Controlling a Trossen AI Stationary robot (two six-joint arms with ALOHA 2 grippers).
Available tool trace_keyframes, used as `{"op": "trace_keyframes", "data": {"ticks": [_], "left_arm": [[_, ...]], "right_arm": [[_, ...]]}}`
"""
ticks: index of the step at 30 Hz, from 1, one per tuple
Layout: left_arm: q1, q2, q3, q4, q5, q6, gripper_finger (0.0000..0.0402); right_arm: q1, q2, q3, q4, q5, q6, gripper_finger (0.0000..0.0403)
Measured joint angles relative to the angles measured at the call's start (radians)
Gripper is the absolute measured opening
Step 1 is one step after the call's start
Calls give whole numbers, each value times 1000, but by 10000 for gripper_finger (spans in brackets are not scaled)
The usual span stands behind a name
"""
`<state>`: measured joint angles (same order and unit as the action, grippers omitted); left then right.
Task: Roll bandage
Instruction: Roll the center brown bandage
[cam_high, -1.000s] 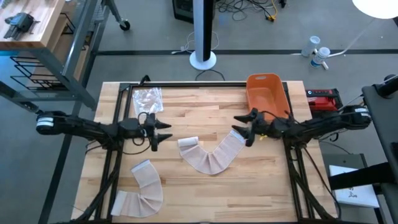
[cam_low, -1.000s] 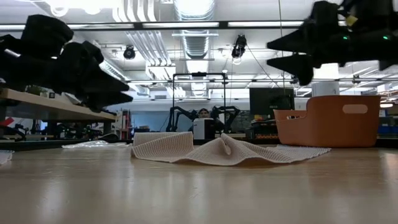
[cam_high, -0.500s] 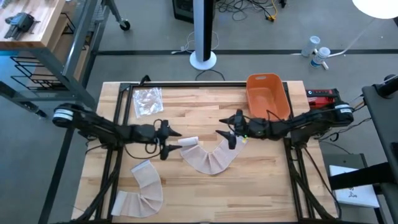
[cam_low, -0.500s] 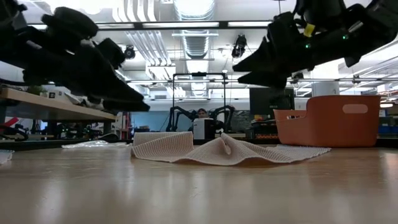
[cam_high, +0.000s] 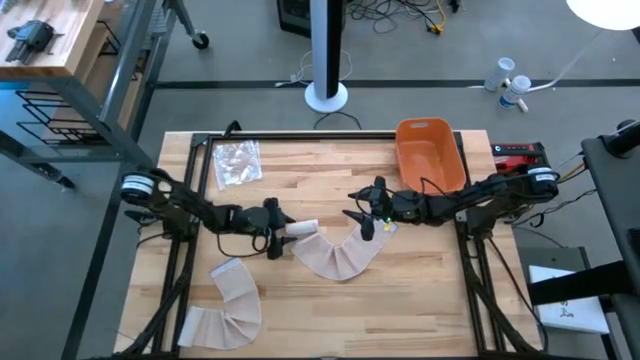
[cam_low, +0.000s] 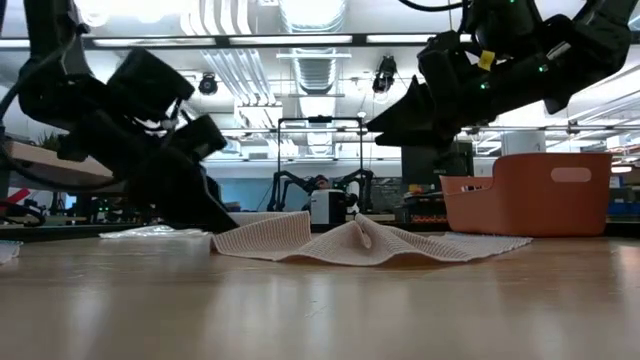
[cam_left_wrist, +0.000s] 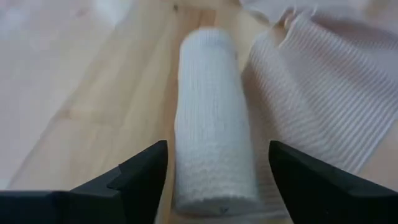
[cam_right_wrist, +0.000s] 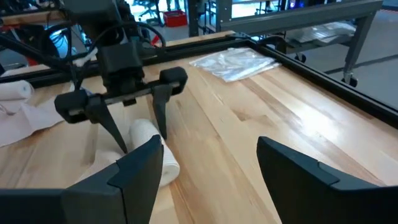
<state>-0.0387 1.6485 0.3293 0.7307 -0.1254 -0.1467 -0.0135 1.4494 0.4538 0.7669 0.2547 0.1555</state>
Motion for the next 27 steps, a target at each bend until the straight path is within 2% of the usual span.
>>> {"op": "trace_keyframes", "data": {"ticks": [10, 17, 22, 27], "left_arm": [[1, 61, 33, 12, -11, 8, 229], [1, 11, 29, -4, -14, 7, 169], [1, -16, 31, -13, -24, 38, 126], [1, -56, 29, -59, -49, 59, 105]], "right_arm": [[0, -1, -1, -8, 0, 1, 232], [0, -1, 0, -16, -27, 0, 226], [0, -2, 0, -38, -27, -11, 237], [0, -1, 0, -38, -27, -20, 251]]}}
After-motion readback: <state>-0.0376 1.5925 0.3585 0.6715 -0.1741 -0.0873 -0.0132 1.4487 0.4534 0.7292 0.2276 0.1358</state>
